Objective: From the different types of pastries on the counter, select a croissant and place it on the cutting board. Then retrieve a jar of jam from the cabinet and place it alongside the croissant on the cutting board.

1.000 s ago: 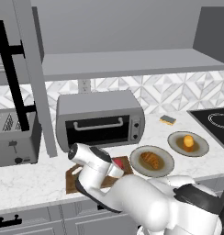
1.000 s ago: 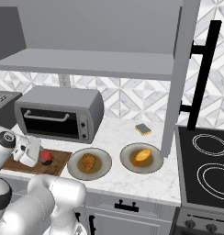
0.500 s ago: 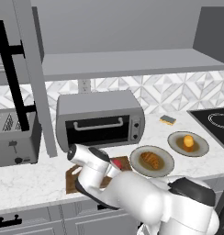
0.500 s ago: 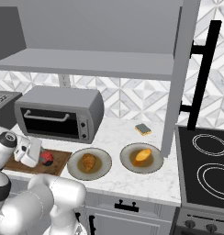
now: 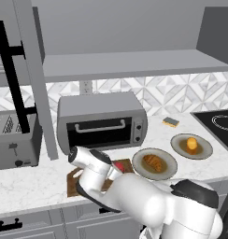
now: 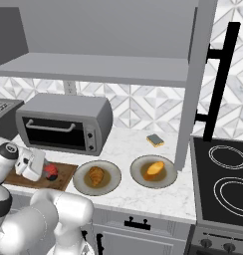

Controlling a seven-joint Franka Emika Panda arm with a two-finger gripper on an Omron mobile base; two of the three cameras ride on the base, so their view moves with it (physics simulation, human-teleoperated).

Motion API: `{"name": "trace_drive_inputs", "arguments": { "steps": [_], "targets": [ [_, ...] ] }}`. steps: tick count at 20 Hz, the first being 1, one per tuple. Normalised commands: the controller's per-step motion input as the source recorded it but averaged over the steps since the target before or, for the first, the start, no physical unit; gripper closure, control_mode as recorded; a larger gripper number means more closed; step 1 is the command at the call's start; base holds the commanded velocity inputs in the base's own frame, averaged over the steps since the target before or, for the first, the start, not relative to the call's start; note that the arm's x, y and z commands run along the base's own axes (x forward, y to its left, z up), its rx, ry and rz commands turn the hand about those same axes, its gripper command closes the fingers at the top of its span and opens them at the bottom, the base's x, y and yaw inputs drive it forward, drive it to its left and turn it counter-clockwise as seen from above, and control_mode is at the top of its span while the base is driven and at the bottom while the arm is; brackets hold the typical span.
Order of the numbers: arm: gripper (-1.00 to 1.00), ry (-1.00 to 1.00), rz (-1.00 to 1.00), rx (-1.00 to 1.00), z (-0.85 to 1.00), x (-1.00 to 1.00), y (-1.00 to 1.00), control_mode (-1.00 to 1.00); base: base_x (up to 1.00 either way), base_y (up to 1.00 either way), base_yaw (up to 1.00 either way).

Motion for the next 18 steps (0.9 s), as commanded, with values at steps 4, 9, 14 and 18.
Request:
{"name": "trace_drive_inputs", "arguments": {
  "steps": [4, 9, 14, 18],
  "targets": [
    [-1.0, -0.01, 0.0, 0.0, 0.0, 0.0, 0.0, -1.0, 0.0, 0.0, 0.0],
    [-1.0, -0.12, 0.0, -0.01, 0.02, -0.07, 0.21, -1.0, 0.0, 0.0, 0.0],
    [-1.0, -0.52, 0.06, -0.18, 0.9, -0.21, 0.73, -1.0, 0.0, 0.0, 0.0],
    [-1.0, -0.34, 0.08, -0.01, 1.0, -0.03, 0.5, -1.0, 0.0, 0.0, 0.0]
  ]
}}
